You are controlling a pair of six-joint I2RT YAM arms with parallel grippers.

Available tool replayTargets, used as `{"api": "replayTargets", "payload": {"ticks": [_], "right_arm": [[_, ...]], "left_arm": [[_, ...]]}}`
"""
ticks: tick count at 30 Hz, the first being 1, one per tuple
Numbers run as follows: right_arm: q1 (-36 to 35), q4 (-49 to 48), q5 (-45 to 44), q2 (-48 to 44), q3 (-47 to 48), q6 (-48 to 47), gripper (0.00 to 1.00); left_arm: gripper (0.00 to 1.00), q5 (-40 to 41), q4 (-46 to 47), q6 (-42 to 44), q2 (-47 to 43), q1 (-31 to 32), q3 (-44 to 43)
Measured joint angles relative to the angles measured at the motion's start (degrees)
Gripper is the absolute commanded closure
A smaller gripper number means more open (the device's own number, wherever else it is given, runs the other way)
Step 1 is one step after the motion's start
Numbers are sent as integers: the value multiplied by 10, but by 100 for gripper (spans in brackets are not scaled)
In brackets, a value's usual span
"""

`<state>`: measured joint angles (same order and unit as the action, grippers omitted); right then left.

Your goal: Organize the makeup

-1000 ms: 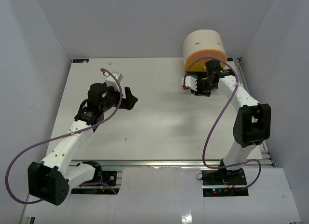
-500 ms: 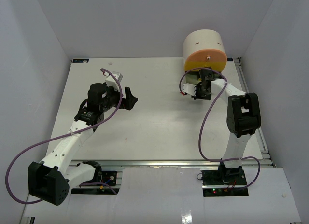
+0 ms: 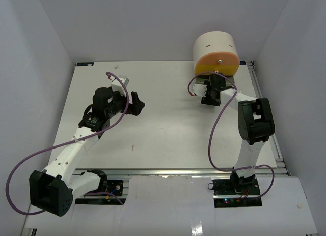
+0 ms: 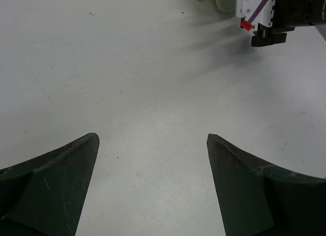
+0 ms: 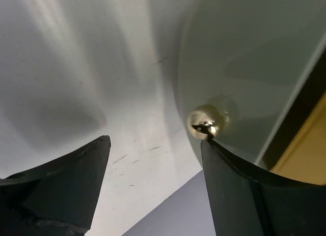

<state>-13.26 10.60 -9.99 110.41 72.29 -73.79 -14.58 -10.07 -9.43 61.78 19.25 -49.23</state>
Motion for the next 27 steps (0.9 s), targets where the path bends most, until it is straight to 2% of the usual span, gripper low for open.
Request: {"api": "replayTargets", "payload": {"ticks": [10, 13, 27], "right_arm": [[0, -58, -16, 19, 14, 2, 2], [0, -80, -25, 36, 19, 1, 10], [0, -156, -45, 54, 23, 2, 10]], "left_arm": [[2, 4, 0, 2, 1, 0, 0], [2, 5, 0, 2, 3, 0, 0], [2, 7, 0, 5, 13, 0, 0]]}}
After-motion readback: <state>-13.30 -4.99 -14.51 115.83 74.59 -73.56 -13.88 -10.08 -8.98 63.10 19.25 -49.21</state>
